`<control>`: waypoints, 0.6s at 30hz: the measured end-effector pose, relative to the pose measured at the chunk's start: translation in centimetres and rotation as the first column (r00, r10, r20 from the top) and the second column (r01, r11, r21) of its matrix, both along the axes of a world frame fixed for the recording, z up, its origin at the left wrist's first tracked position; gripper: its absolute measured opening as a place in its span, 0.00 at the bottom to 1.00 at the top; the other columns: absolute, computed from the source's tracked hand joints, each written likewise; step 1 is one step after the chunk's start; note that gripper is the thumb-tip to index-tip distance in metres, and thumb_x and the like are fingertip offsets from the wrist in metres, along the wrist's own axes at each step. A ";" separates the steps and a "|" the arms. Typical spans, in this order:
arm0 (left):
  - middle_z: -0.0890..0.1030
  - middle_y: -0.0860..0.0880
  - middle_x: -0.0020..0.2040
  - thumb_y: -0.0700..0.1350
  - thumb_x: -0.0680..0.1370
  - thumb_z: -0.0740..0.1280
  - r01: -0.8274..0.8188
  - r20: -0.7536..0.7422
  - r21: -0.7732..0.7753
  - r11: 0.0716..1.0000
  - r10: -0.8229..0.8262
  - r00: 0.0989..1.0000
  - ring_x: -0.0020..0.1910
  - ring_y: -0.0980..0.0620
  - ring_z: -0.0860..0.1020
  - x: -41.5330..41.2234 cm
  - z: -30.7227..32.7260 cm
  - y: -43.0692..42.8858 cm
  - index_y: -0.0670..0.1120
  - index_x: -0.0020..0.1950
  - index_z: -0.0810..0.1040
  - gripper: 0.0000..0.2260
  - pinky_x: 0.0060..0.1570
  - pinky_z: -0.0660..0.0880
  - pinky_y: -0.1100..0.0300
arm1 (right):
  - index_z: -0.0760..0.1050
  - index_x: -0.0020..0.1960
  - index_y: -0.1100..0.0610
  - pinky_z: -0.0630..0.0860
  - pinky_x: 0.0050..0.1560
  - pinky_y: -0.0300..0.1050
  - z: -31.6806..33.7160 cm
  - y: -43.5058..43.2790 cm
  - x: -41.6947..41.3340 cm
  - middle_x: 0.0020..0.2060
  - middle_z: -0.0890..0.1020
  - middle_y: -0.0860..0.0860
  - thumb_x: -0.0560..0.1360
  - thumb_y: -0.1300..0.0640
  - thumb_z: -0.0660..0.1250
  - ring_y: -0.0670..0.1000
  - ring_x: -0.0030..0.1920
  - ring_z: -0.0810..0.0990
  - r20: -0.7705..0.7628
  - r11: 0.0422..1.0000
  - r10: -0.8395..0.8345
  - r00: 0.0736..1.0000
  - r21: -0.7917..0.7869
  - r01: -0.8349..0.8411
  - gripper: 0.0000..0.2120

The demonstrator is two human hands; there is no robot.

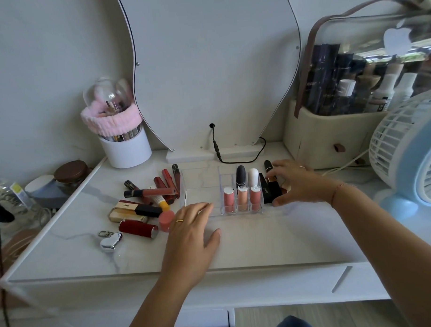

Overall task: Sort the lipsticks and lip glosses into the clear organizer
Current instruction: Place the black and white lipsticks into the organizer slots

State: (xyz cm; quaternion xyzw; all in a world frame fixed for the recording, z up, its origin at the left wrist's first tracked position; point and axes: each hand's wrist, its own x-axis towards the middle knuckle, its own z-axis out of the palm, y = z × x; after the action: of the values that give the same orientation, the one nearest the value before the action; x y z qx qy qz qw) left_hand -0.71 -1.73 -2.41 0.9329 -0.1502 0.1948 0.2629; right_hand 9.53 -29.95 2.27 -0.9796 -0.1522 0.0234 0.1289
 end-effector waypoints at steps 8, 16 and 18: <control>0.74 0.52 0.63 0.46 0.74 0.68 -0.002 0.022 0.023 1.000 0.001 1.000 0.64 0.50 0.68 0.1 0.0 0.0 0.47 0.66 0.71 0.21 0.62 0.64 0.57 | 0.68 0.56 0.43 0.76 0.39 0.32 0.6 0.0 -1.9 0.53 0.76 0.44 0.61 0.54 0.79 0.39 0.36 0.77 0.028 0.789 -0.078 0.997 0.612 0.045 0.29; 0.72 0.54 0.64 0.48 0.74 0.66 -0.011 0.004 0.035 0.999 0.011 1.000 0.66 0.52 0.66 0.0 0.1 0.0 0.49 0.67 0.70 0.22 0.62 0.61 0.61 | 0.67 0.58 0.52 0.80 0.39 0.37 0.2 0.2 -2.4 0.51 0.75 0.48 0.63 0.59 0.77 0.46 0.38 0.78 -0.097 0.644 -0.089 0.991 0.753 0.131 0.28; 0.72 0.54 0.65 0.49 0.75 0.66 -0.008 0.000 0.037 0.999 0.008 1.000 0.66 0.53 0.65 0.0 0.1 0.0 0.49 0.68 0.69 0.22 0.62 0.61 0.62 | 0.67 0.59 0.53 0.79 0.35 0.40 0.1 0.1 -2.5 0.51 0.75 0.51 0.64 0.63 0.76 0.47 0.34 0.76 -0.122 0.614 -0.059 0.991 0.778 0.133 0.28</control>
State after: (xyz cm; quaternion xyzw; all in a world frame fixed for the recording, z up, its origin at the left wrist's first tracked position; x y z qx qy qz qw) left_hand -0.71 -1.69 -2.36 0.9382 -0.1501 0.1931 0.2449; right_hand 6.98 -29.87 2.39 -0.8300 -0.0888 -0.0110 0.5505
